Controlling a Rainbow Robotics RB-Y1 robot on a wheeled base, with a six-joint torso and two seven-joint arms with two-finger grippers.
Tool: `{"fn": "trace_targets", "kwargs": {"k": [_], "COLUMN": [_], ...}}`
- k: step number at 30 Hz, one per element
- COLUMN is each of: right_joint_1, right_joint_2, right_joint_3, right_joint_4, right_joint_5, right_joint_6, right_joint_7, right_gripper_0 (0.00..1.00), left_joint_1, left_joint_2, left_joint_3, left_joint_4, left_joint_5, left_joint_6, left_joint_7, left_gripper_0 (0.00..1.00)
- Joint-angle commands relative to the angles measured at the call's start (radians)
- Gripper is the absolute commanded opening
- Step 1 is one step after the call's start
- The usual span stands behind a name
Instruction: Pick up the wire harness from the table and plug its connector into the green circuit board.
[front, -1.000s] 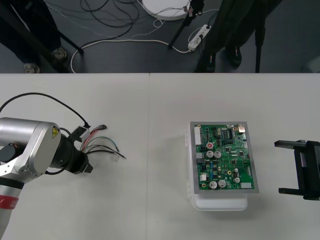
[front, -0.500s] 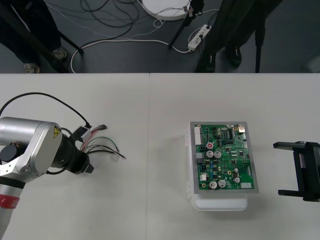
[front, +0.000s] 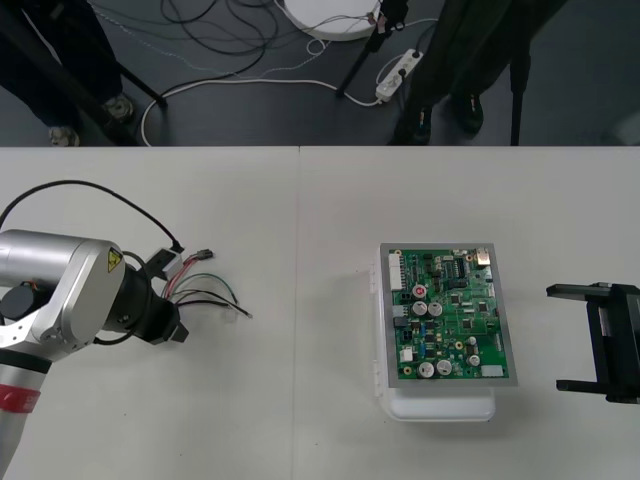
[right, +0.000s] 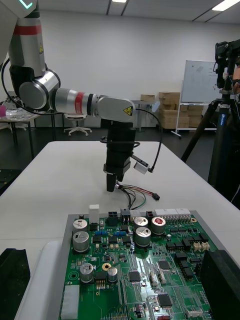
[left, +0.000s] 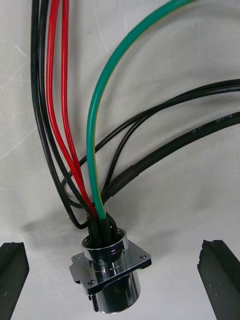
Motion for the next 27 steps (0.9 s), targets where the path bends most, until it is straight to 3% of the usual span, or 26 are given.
{"fn": "trace_targets", "kwargs": {"k": [1, 27], "right_joint_1": [-0.007, -0.007], "right_joint_2": [-0.004, -0.004], "right_joint_3": [-0.032, -0.032], "right_joint_4": [-0.015, -0.003], "right_joint_5": [0.007, 0.007], "right_joint_6": [-0.013, -0.013], "right_joint_7": [-0.004, -0.010], "right_gripper_0": [1.00, 1.00], "left_joint_1": [-0.040, -0.074], "left_joint_2": [-0.013, -0.013], "left_joint_3": [-0.015, -0.016], "left_joint_4": [-0.005, 0.070], "left_joint_5": [-0.007, -0.007], "left_joint_6": [-0.033, -0.014], "left_joint_7": [-0.014, -0.020], "left_gripper_0": [1.00, 1.00]}}
